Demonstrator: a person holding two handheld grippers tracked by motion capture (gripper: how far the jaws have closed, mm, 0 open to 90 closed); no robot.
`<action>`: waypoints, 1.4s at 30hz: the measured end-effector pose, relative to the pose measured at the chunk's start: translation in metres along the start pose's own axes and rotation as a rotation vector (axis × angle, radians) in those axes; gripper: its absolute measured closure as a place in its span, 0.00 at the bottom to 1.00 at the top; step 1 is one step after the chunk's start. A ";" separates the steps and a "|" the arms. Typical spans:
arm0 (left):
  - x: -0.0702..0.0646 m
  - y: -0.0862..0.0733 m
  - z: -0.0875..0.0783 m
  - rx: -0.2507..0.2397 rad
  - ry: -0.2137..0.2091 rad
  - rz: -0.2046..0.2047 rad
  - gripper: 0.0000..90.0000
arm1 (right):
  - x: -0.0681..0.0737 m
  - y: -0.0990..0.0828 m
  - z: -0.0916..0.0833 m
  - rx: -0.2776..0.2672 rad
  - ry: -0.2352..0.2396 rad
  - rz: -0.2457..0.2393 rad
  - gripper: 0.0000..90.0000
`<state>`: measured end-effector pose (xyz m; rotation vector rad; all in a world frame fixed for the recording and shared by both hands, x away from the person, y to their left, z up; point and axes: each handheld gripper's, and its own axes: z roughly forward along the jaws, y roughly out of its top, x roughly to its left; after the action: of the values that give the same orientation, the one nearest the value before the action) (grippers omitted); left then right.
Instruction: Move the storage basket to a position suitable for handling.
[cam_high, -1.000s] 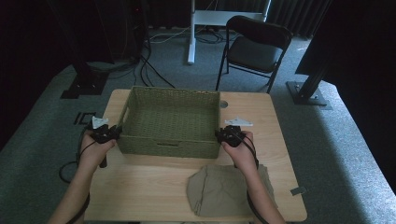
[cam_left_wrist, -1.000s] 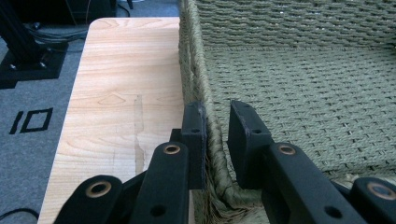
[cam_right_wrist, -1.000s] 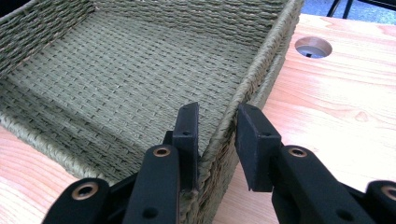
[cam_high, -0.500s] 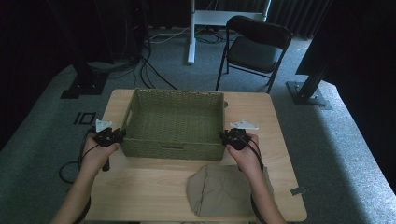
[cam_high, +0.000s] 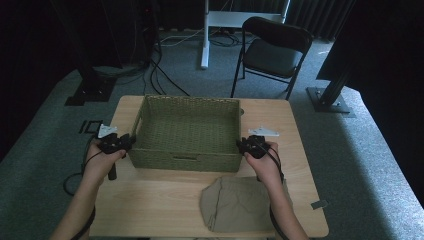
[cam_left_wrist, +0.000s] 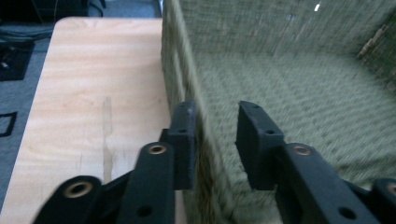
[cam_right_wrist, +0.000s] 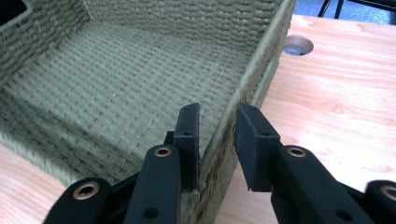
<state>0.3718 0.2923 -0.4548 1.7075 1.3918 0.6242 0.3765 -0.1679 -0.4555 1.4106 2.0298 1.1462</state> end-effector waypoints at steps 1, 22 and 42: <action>0.000 0.003 0.001 -0.005 0.004 0.012 0.71 | 0.000 0.002 0.000 -0.007 0.001 0.011 0.75; 0.001 0.010 0.062 0.035 0.051 0.074 0.54 | 0.000 0.024 0.050 -0.017 -0.111 0.068 0.56; -0.005 0.008 0.072 0.041 0.110 0.059 0.88 | 0.001 0.028 0.059 0.023 -0.294 0.051 0.85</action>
<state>0.4316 0.2666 -0.4862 1.7752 1.4435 0.7372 0.4342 -0.1395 -0.4666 1.5487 1.8149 0.8771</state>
